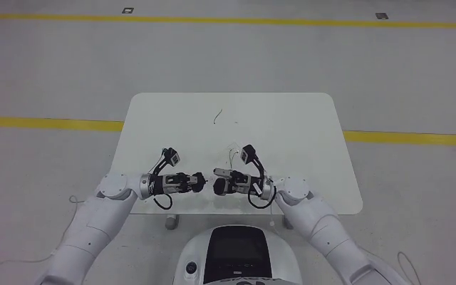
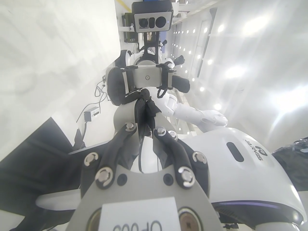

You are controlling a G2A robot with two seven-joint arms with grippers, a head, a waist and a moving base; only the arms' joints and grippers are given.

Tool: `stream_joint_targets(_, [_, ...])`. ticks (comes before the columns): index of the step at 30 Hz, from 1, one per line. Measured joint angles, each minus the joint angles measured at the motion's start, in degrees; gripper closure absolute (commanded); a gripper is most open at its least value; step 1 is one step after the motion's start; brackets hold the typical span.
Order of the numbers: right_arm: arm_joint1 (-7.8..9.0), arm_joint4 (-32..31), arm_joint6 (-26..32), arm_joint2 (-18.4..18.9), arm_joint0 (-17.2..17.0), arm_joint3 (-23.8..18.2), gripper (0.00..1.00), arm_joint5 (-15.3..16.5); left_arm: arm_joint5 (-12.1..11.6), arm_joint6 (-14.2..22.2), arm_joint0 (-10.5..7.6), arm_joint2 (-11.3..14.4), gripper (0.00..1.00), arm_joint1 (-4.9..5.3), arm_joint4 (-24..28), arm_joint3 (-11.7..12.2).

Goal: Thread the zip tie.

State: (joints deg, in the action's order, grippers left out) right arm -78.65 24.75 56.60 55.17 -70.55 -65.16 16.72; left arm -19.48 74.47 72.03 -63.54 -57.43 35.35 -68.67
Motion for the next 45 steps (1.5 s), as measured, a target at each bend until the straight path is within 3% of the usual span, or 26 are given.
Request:
stream_joint_targets(10, [0.00, 0.00, -0.01, -0.01, 0.00, 0.00, 0.00, 0.00, 0.19, -0.68, 0.07, 0.09, 1.00, -0.05, -0.15, -0.14])
stream_joint_targets(13, [0.00, 0.00, -0.01, -0.01, 0.00, 0.00, 0.00, 0.00, 0.04, -2.82, -0.60, 0.28, 1.00, -0.29, 0.48, 1.16])
stream_joint_targets(19, [0.00, 0.00, -0.01, -0.01, 0.00, 0.00, 0.00, 0.00, 0.00, -1.21, -1.87, -1.55, 1.00, -1.04, 1.68, 3.79])
stream_joint_targets(25, [0.00, 0.00, -0.01, -0.01, 0.00, 0.00, 0.00, 0.00, 0.00, 0.40, -1.87, -4.88, 1.00, -2.41, -2.64, 4.62])
stream_joint_targets(35, [0.00, 0.00, -0.01, -0.01, 0.00, 0.00, 0.00, 0.00, 0.00, 5.01, -2.57, -9.98, 1.00, -5.86, -6.05, 8.04])
stream_joint_targets(45, [0.00, 0.00, -0.01, -0.01, 0.00, 0.00, 0.00, 0.00, 0.00, 5.17, -2.50, -13.59, 1.00, -8.36, -8.23, 9.13])
